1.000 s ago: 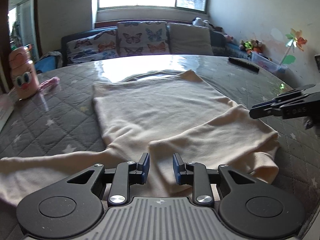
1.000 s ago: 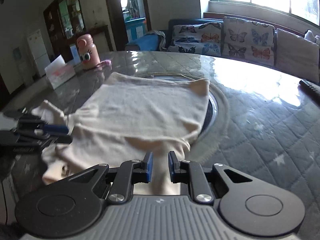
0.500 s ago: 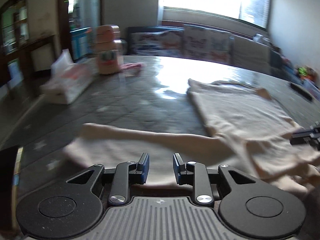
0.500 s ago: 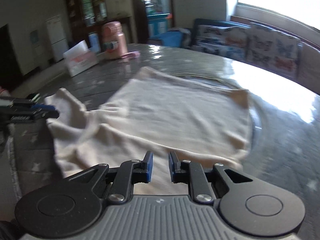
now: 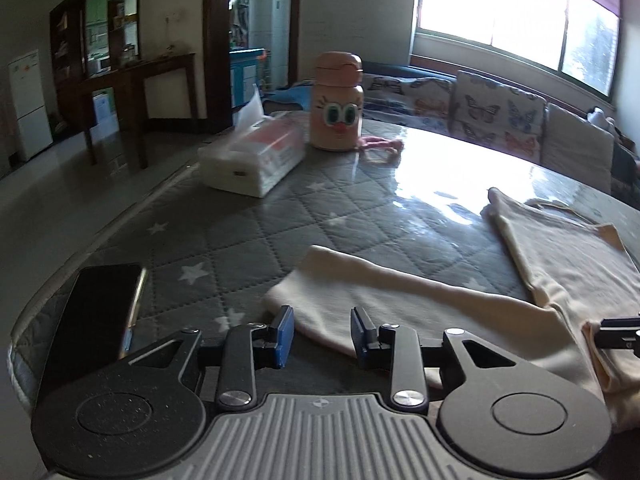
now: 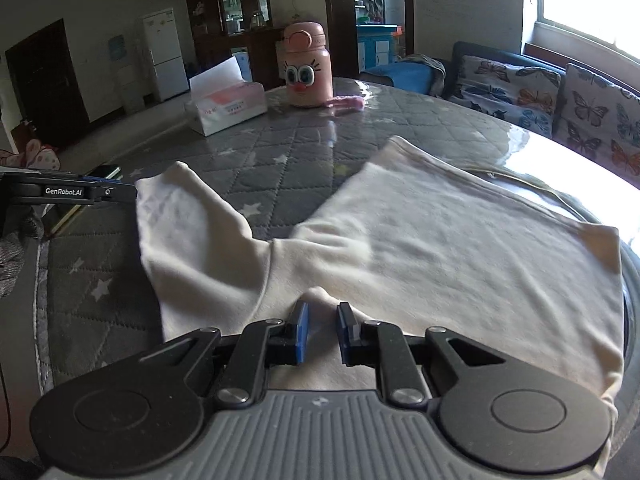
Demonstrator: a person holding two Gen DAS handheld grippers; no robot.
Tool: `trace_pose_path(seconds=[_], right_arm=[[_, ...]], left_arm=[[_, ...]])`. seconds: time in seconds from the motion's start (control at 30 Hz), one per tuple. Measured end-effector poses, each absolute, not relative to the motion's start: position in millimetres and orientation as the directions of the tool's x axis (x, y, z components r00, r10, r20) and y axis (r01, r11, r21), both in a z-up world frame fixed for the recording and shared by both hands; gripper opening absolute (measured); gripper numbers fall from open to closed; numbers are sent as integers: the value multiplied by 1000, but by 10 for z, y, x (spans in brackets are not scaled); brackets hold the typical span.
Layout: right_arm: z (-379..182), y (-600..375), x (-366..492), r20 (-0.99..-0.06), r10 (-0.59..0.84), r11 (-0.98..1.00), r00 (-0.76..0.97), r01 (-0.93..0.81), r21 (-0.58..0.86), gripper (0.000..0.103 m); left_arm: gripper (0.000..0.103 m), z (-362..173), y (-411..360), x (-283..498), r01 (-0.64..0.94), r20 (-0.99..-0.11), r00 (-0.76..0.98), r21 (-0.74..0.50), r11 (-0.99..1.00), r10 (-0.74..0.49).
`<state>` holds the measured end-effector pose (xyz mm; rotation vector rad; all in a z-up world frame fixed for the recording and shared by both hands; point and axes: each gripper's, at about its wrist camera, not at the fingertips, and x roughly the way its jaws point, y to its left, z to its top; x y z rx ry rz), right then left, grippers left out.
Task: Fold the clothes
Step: 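Fold the side edge over toward the shirt's center with the left gripper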
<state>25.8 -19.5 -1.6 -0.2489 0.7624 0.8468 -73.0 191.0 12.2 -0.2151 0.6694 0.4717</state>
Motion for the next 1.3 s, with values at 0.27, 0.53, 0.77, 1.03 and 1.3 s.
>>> trace_pose_path(seconds=[0.27,0.53,0.77,1.03,1.3], right_arm=[[44,-250,69,-711,591,616,382,-782,92,16],[63,-298,-8,-705,597,613,383,-785,93,16],[41,-375,-24,-709,589,631,388,-769,103,16],[108,-456,-71,-699,594,637,399,-764,105,16],[167,-724,-55,-682,588,685,435,-716,134,16]], left_arm=[[40,67,1978,-705,-513,-655,671,-69,856,349],[38,19,2072,-707,-551,-663,658,-100,829,357],[27,-25,2162,-659,-578,-675,650,-141,804,349],[4,157,2040,-611,-540,-628,707,-183,822,325],[4,644,1395,-455,-330,-510,840,-204,922,187]])
